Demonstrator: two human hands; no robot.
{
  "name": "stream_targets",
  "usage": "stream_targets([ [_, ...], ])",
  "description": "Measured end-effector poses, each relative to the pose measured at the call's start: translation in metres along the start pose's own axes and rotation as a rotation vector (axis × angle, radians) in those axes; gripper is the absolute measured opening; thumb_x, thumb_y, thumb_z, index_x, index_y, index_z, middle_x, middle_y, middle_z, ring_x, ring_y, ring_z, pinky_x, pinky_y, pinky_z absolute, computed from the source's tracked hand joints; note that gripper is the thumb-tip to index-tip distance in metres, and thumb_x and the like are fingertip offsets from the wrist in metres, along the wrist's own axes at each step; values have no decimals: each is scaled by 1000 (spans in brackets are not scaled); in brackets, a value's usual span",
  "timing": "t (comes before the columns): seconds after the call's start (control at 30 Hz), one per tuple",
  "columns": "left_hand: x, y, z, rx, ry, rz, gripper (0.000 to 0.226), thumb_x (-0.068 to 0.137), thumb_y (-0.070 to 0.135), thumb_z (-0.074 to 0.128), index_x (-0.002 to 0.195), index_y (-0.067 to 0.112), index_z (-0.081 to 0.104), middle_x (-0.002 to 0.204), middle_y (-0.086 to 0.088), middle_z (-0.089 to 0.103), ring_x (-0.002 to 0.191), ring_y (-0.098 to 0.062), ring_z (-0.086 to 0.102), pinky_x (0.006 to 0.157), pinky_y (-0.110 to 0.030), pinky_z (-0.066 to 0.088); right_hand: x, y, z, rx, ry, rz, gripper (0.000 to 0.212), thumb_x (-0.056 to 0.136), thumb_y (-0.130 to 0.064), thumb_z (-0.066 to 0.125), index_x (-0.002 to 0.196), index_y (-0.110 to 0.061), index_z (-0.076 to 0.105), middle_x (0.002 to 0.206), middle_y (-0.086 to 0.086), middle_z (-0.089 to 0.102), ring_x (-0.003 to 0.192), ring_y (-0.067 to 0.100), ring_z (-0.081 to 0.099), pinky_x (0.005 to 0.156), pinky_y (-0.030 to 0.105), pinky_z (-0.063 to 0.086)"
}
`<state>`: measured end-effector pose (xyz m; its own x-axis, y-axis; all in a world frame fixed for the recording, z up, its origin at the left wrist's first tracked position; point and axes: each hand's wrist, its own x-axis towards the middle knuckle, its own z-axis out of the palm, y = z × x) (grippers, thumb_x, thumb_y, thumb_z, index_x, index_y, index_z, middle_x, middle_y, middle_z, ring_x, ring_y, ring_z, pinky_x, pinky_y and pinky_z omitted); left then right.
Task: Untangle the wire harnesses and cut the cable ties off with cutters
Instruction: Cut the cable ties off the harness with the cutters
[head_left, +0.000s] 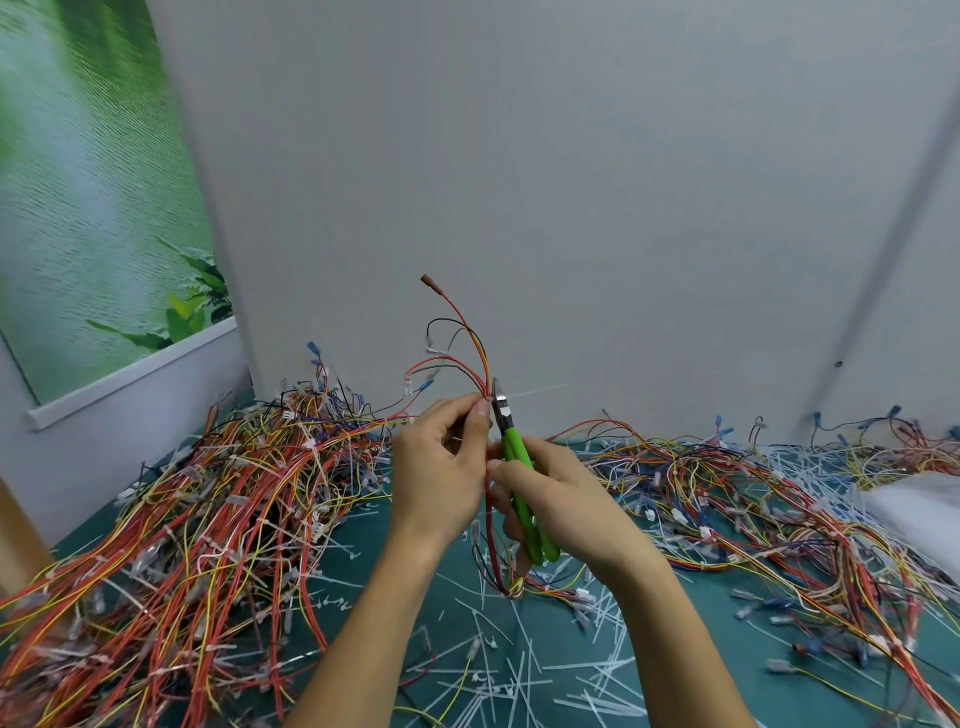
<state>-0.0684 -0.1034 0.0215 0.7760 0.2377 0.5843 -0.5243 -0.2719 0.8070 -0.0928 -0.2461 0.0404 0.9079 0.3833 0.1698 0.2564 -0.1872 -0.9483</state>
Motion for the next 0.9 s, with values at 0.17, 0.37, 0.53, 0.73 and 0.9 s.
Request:
stream_targets([
  [0.17,0,-1,1,-28,-2,-15,16,101,24,61,103,21,76,83,4,74,72,-9,71,64,-27,59,0,1,1,3,7,18,13,101,-17,53,105,-8,62,72,5,52,60,23,51,49,31,49],
  [0.37,0,-2,3,-33,-8,-6,16,101,24,61,99,23,77,77,10,73,69,-5,70,59,-17,53,3,2,2,21,-5,25,17,102,-16,51,109,-1,58,70,5,50,57,22,49,47,29,46],
  [0.53,-1,0,3,-43,-25,2,19,102,24,60,93,33,74,75,12,72,67,-4,70,59,-19,54,3,3,1,92,-35,43,29,93,-23,57,108,1,57,72,7,50,61,24,48,52,31,45],
  [0.73,0,-1,2,-21,-55,6,21,103,27,58,91,28,74,69,9,69,64,-9,67,59,-33,58,5,4,0,55,-13,50,33,85,-31,57,105,-5,61,72,1,55,58,20,52,54,31,47],
  [0.9,0,-1,2,-28,-52,11,22,103,25,58,88,25,74,68,6,68,61,-4,63,57,-35,57,2,4,1,33,-6,37,24,90,-27,54,101,-7,60,62,-8,52,51,14,48,50,30,45],
])
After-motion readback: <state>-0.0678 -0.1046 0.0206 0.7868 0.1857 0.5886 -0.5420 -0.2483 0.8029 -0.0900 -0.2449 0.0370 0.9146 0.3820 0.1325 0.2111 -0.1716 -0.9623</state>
